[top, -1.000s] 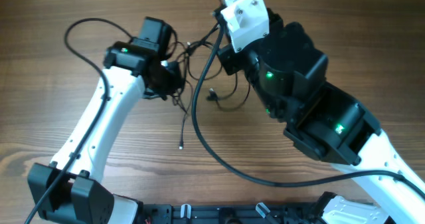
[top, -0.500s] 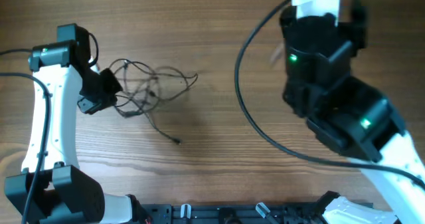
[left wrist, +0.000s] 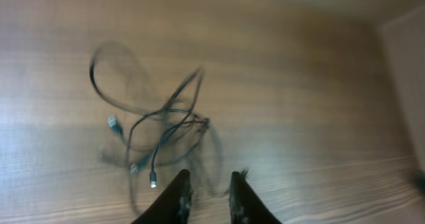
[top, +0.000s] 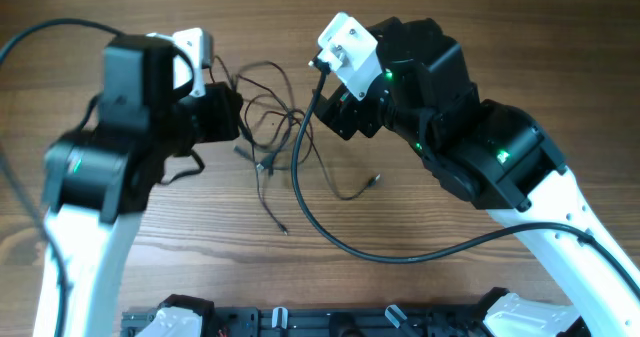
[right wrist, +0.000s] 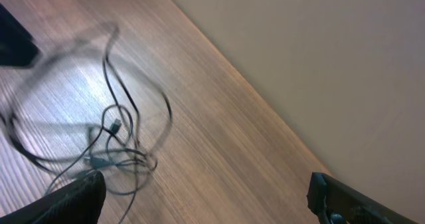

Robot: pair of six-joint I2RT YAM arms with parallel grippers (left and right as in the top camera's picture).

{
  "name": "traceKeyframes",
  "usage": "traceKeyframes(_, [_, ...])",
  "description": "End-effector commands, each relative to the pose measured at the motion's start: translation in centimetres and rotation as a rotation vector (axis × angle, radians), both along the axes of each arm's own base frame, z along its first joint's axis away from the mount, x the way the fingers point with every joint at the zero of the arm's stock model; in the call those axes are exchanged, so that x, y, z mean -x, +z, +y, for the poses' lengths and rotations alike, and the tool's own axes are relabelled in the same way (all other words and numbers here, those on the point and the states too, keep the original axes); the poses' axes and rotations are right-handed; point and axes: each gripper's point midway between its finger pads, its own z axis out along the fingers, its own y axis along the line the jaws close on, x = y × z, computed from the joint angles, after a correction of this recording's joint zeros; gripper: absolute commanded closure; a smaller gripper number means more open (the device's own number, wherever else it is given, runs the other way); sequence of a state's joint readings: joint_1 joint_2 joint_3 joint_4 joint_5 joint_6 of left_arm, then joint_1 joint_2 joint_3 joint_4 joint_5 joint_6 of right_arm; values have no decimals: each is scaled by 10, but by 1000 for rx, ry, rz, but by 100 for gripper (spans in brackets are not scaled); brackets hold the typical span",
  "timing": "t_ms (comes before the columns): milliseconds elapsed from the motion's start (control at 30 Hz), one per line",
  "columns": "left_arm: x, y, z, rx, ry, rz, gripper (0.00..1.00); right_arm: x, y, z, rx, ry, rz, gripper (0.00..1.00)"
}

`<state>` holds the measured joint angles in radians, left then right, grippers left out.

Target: Untangle cables

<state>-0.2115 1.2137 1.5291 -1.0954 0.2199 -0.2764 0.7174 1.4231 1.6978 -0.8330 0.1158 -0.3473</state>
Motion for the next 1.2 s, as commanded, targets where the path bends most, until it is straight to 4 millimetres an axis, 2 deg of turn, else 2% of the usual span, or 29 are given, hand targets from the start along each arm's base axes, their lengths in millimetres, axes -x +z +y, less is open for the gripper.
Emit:
traceKeyframes(0, [31,64,-14,99,-114,-223,58,-2,6,3,1,12,-24,0])
traceKeyframes(33, [39,76,-18,122,-146,-266,35,-3,7,3,-2,12,-27,0])
traceKeyframes(100, [46,81,-17,127,-149,-286,20,-3,7,3,-2,12,-27,0])
traceKeyframes(133, [47,77,-15,121,-138,-269,17,-3,7,3,-3,12,-25,0])
traceKeyframes(167, [46,69,-9,96,-110,-238,20,-1,5,5,-8,21,-16,1])
traceKeyframes(233, [35,43,24,13,113,-135,29,3,-5,16,-41,60,44,0])
traceKeyframes(267, [31,35,39,-19,212,-101,30,4,-17,24,-47,79,91,0])
traceKeyframes(300, [28,20,68,-70,417,-39,33,-2,-41,31,-15,79,147,0])
traceKeyframes(333, [27,16,73,-80,457,-22,33,-6,-54,34,5,76,172,0])
traceKeyframes(400, [24,9,73,-93,462,4,33,-19,-89,45,55,72,235,0])
traceKeyframes(500, [26,-1,74,-116,460,51,28,-39,-162,63,153,70,345,0])
traceKeyframes(567, [32,-7,75,-131,458,83,26,-50,-244,73,252,62,465,0])
traceKeyframes(700, [35,-9,76,-139,457,99,24,-53,-310,75,326,56,555,1])
traceKeyframes(733, [35,-9,76,-138,456,100,24,-55,-320,75,332,53,564,0])
traceKeyframes(833, [35,-10,73,-128,446,104,24,-61,-334,75,330,42,571,0])
traceKeyframes(933, [36,-10,71,-121,439,107,24,-69,-335,73,294,29,577,1])
traceKeyframes(967, [36,-10,71,-121,439,108,24,-73,-334,72,273,10,579,7])
traceKeyframes(1033, [36,-10,70,-115,434,110,24,-77,-333,72,235,-11,591,28])
traceKeyframes(1167, [36,-10,67,-106,424,114,24,-79,-338,70,183,-37,636,35])
